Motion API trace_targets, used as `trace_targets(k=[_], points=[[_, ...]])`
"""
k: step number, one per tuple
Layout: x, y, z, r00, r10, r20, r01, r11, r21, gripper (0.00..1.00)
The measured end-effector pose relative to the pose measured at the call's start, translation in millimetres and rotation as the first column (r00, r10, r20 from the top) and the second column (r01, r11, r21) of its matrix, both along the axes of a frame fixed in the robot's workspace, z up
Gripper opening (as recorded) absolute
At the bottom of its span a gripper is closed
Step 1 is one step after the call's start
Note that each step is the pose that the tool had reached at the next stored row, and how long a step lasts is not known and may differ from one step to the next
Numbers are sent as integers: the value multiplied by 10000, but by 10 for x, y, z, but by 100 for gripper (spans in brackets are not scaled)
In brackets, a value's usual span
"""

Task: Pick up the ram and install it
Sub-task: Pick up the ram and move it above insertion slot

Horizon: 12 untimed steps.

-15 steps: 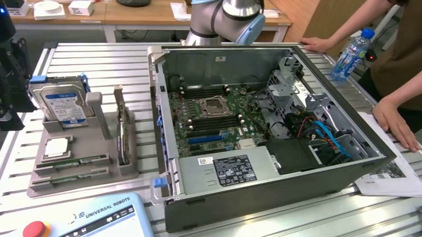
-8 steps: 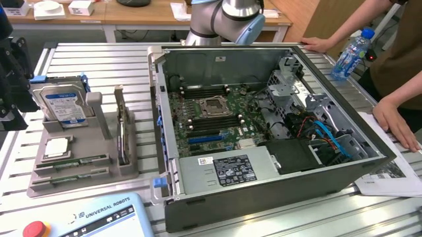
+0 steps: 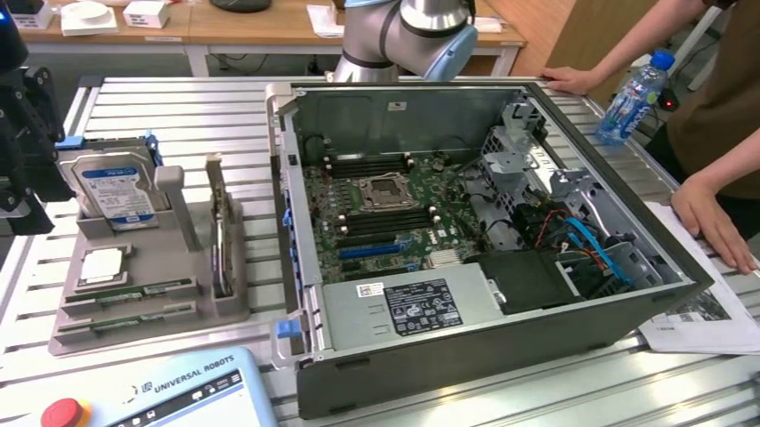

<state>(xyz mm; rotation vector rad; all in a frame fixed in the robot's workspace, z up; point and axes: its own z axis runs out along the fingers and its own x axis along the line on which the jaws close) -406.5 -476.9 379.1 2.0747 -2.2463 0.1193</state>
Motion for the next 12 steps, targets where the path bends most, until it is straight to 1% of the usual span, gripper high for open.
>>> trace_targets(k=[5, 6, 8, 9, 11, 12], points=[[1, 1, 0, 10000, 1, -1, -1, 10000, 0, 45], [2, 9, 0, 10000, 1, -1, -1, 10000, -33, 45], [1, 29, 1, 10000, 1, -7, -1, 9998, -199, 45], [1, 29, 0, 10000, 1, -6, -1, 9998, -214, 45], [1, 29, 0, 10000, 2, -7, -2, 9998, -215, 45], [1, 28, 0, 10000, 2, -7, -2, 9998, -204, 45]])
